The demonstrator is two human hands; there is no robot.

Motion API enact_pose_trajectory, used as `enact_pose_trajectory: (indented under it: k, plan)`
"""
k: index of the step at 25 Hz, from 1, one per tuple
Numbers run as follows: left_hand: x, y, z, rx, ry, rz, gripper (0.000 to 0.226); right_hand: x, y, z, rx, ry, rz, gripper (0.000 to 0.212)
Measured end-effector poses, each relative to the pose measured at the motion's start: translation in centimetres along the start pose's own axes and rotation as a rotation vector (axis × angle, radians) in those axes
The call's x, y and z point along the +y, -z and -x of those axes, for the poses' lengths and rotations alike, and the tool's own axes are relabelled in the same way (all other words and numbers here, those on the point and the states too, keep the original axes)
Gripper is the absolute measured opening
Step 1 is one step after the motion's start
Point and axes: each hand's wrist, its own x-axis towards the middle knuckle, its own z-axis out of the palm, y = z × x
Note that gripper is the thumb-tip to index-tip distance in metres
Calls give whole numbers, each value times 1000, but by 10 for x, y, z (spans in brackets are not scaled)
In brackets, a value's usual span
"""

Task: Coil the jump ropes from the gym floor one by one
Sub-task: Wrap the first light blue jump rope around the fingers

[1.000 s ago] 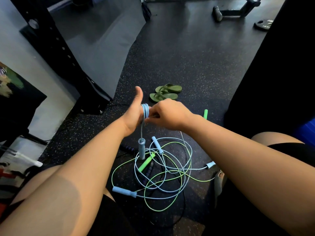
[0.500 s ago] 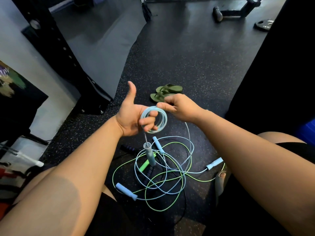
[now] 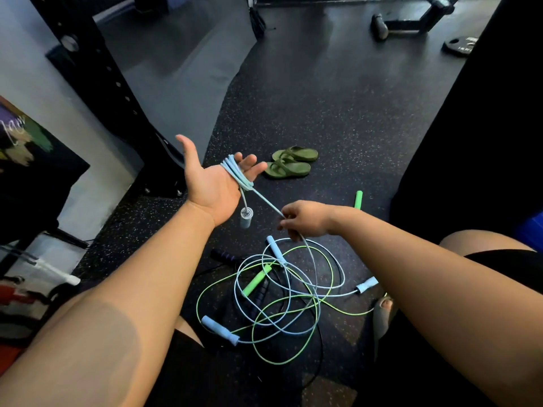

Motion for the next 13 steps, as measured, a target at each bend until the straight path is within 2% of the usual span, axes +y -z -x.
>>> enact_pose_trajectory:
  k: [3,6,9,11,13]
  plan:
    - [-2,-1,-5,87,-65,-7,102,-10,-1,4,-5,76,179,20]
    - [-8,2,-13,183,-30,-286,110,-25,5,8,133,247,383,22]
    - [-18,6,-16,258,122,-675,108,-30,7,10,257,402,392,24]
    - [-24,10,-17,215,256,-862,119,-31,9,12,324,465,359,19]
    - [-25,12,-16,95,385,-981,135,-33,14,13,356,501,311,17]
